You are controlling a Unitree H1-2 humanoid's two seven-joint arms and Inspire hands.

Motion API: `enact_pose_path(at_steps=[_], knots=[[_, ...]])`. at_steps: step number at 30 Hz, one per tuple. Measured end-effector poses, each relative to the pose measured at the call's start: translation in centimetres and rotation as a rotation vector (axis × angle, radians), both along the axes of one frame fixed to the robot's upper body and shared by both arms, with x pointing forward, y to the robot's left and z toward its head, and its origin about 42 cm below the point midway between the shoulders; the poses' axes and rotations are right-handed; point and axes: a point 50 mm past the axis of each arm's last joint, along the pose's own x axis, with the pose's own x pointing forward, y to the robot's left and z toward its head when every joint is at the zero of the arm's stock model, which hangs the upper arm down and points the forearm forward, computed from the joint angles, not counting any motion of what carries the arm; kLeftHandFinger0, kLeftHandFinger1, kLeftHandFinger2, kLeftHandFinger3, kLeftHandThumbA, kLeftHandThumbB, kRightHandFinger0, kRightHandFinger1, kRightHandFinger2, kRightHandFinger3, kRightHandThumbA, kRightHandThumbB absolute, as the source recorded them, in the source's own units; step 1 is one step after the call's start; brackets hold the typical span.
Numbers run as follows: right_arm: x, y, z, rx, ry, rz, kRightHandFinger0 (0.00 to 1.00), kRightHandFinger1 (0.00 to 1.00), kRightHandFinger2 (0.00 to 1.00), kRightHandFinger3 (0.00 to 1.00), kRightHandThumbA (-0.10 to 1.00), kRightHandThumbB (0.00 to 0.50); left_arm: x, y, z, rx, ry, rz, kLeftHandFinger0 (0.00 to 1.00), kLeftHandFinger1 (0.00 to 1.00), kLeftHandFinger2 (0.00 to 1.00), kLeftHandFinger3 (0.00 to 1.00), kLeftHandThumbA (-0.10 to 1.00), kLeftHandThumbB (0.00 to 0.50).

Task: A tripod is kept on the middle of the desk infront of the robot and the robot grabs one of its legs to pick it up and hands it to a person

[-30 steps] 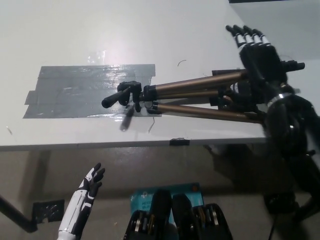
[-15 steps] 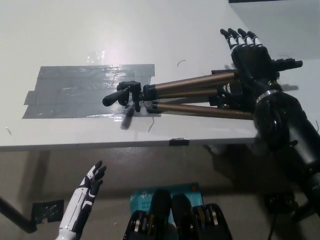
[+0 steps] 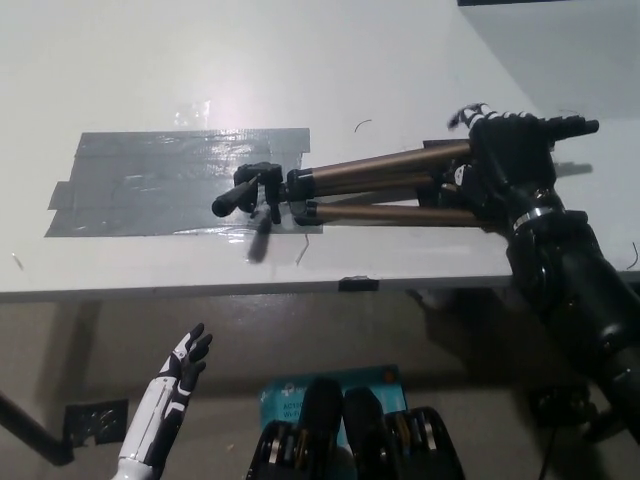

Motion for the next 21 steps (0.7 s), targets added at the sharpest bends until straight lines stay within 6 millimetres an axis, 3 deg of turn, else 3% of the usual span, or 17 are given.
enact_pose_path(at_steps=[4, 6, 8, 11, 17, 21], knots=[[0.1, -0.1, -0.4, -0.021, -0.043, 0.013, 0.00, 0.21, 0.67, 0.44, -0.10, 0.228, 0.1, 0.0, 0.0, 0.000, 0.000, 0.000, 1.00, 1.00, 1.00, 1.00, 1.00, 0.129], [0.2, 0.0, -0.5, -0.026, -0.062, 0.023, 0.00, 0.22, 0.68, 0.41, -0.10, 0.223, 0.1, 0.0, 0.0, 0.000, 0.001, 0.000, 1.00, 1.00, 1.00, 1.00, 1.00, 0.131], [0.3, 0.1, -0.7, -0.027, -0.079, 0.032, 0.00, 0.28, 0.77, 0.62, -0.10, 0.210, 0.1, 0.0, 0.1, 0.000, 0.000, 0.000, 1.00, 1.00, 1.00, 1.00, 1.00, 0.116], [0.2, 0.2, -0.9, -0.027, -0.111, 0.051, 0.00, 0.37, 0.85, 0.87, -0.10, 0.207, 0.1, 0.0, 0.1, 0.000, 0.000, 0.000, 1.00, 1.00, 1.00, 1.00, 1.00, 0.091], [-0.1, 0.9, -0.4, -0.029, -0.183, 0.096, 0.00, 0.34, 0.79, 0.86, -0.10, 0.235, 0.1, 0.0, 0.1, 0.001, 0.001, -0.002, 0.99, 1.00, 1.00, 1.00, 1.00, 0.110], [-0.5, 2.3, 1.7, -0.003, -0.281, 0.170, 0.00, 0.36, 0.81, 0.88, -0.10, 0.236, 0.1, 0.1, 0.1, 0.002, 0.003, -0.009, 0.99, 1.00, 1.00, 1.00, 1.00, 0.117]])
